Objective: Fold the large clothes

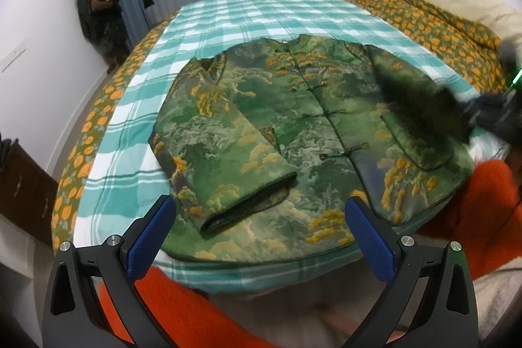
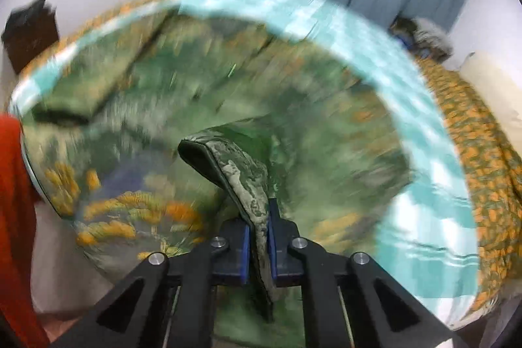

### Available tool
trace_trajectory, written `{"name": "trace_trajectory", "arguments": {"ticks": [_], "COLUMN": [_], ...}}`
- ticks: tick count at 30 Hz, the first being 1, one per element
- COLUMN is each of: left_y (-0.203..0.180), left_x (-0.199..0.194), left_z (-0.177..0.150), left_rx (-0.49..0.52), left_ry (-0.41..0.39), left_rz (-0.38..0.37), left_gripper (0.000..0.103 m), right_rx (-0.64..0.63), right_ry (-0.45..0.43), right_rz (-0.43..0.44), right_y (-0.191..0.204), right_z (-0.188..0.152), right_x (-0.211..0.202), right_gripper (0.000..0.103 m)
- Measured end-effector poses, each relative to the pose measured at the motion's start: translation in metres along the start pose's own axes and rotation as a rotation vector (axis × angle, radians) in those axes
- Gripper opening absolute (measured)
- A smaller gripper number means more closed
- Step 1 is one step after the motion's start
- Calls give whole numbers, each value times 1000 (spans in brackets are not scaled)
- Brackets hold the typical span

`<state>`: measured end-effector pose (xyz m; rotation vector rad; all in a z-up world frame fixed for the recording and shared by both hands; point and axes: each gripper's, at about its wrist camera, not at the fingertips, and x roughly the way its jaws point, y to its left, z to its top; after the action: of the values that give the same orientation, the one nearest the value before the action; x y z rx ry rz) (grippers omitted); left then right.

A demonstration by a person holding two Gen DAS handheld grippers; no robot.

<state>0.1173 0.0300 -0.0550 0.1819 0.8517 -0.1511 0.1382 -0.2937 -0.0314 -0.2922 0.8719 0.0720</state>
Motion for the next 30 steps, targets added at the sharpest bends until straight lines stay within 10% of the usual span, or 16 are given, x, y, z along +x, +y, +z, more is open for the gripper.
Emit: {"name": "trace_trajectory", "arguments": {"ticks": [6,13,17,19,26,30], "left_y": [10,11,12,10,-9,7], "left_x": [18,44,58,63,111,142], "left_z": [11,15,10,6,-15,-9], "left_rx": [44,152,250,320,522,441], "left_ry": [-7,29,54,75,179,239], "left_rz": [-6,5,-26,-54,-59,-53], "left_gripper": [103,103,103,103,103,103], "right_rx": [212,415,483,489,468,423], "right_ry": [-119,-37,24,34,-38,-114], "right_rz": [-189,-408,-526,-590,-483,-348], "right_y": [-122,-247,-288,-290,-240,-179], "right_z": [10,-28,-50,-55,-44,-25], "right_x": [-67,-62,-48,-45,-54,-58], "right_gripper": [9,9,38,59,59,60]}}
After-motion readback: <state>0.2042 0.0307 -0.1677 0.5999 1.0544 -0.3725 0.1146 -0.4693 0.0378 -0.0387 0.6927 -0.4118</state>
